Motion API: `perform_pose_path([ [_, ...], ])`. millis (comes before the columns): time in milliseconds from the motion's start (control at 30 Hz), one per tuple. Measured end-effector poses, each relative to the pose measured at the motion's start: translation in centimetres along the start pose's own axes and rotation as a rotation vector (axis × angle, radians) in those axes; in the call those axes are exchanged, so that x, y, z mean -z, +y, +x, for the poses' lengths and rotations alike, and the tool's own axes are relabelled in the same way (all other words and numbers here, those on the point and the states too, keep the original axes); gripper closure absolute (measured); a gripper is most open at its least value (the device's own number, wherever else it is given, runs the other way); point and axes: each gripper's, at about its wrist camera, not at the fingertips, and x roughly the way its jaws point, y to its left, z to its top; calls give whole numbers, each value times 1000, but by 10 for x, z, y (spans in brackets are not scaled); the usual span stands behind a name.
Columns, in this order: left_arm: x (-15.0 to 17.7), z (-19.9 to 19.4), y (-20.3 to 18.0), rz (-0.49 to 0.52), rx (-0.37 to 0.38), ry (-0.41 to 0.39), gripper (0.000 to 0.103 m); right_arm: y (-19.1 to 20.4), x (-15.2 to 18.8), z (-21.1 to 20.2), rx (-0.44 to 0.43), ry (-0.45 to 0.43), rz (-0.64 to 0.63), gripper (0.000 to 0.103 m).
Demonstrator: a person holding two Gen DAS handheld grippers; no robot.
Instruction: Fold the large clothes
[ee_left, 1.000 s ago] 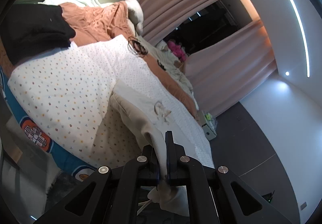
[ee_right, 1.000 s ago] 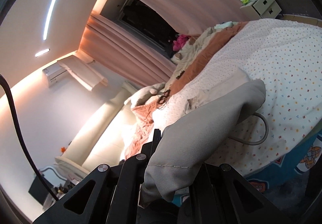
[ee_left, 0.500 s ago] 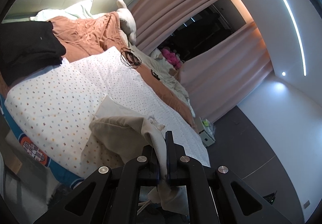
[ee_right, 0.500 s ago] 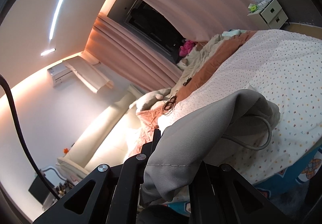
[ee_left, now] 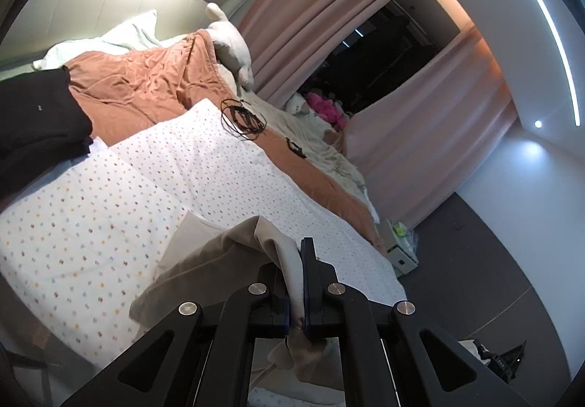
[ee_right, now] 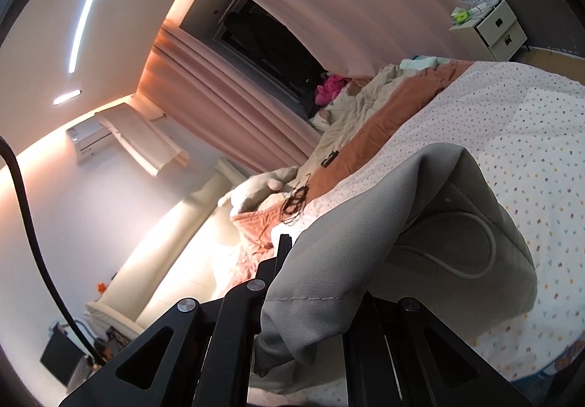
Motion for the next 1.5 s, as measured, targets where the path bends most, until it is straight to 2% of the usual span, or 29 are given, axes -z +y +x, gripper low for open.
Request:
perform_pose_path([
  [433, -28, 129, 20, 4, -99, 87, 99, -51, -33, 93, 92, 70, 38, 96],
  [700, -24, 198, 59, -25, -182, 155, 99, -84, -32, 148, 146, 134, 60, 96],
  [1033, -9, 278, 105, -81, -277, 258, 98, -135, -23, 218, 256, 208, 101, 94],
  [1100, -6, 293, 112, -96, -297, 285, 90, -145, -22, 228, 288, 216, 109, 90],
  [1133, -5, 300, 114, -102, -305, 298, 77, -148, -21, 233, 300, 223, 115, 86],
  [1167, -4, 306, 117, -112, -311, 316, 69, -154, -21, 237, 303, 231, 132, 75],
  [1200, -3, 309, 120, -118, -309, 319, 50, -159, -20, 242, 295, 241, 158, 48],
  [1233, -3, 309, 119, -113, -312, 303, 32, -161, -20, 243, 294, 233, 168, 32],
  [1267, -5, 306, 117, -99, -328, 280, 25, -161, -20, 241, 309, 210, 159, 17],
  [1300, -6, 301, 114, -79, -345, 248, 18, -157, -21, 237, 324, 183, 136, 17],
  [1333, -8, 297, 113, -70, -346, 231, 15, -154, -22, 236, 324, 177, 117, 17],
  [1500, -7, 277, 116, -85, -321, 234, 15, -141, -17, 239, 336, 230, 79, 17],
])
